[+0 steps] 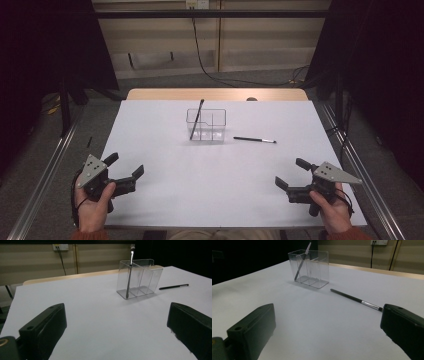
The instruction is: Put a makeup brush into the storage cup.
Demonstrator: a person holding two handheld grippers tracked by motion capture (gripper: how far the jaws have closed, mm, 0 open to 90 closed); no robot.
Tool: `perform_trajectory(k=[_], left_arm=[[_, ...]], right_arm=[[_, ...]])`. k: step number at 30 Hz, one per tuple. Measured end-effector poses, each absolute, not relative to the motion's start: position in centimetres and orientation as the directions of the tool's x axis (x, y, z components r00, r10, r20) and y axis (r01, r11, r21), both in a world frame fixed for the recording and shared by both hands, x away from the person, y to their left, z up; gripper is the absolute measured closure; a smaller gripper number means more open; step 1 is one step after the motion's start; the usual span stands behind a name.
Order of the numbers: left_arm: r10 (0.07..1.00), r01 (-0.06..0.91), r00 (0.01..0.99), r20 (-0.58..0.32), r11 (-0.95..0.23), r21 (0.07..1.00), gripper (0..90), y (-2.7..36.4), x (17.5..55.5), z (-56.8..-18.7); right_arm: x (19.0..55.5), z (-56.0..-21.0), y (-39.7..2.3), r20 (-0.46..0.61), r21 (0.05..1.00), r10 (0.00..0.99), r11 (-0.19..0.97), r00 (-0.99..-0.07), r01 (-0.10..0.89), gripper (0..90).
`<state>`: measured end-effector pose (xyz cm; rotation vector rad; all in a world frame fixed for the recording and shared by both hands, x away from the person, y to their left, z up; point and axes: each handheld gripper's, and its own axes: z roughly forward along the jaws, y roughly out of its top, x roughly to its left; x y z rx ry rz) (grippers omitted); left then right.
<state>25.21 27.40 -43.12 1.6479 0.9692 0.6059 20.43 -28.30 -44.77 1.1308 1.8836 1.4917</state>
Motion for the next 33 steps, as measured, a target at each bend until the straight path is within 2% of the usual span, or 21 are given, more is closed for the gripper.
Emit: perform_trajectory(k=[22,33], left_arm=[[0.811,0.291,0.580,-0.079,-0.116,0.950,2.7,27.1,24.2,-43.5],[0.803,0.288,0.591,-0.075,-0.124,0.950,2.6,26.9,23.9,-43.6]], right_arm=[[20.7,-44.6,-28.4,0.129,0.954,0.835,0.042,-0.535,0.295,0.0],[22.1,-44.1,-28.4,0.117,0.957,0.834,0.050,-0.540,0.286,0.0]])
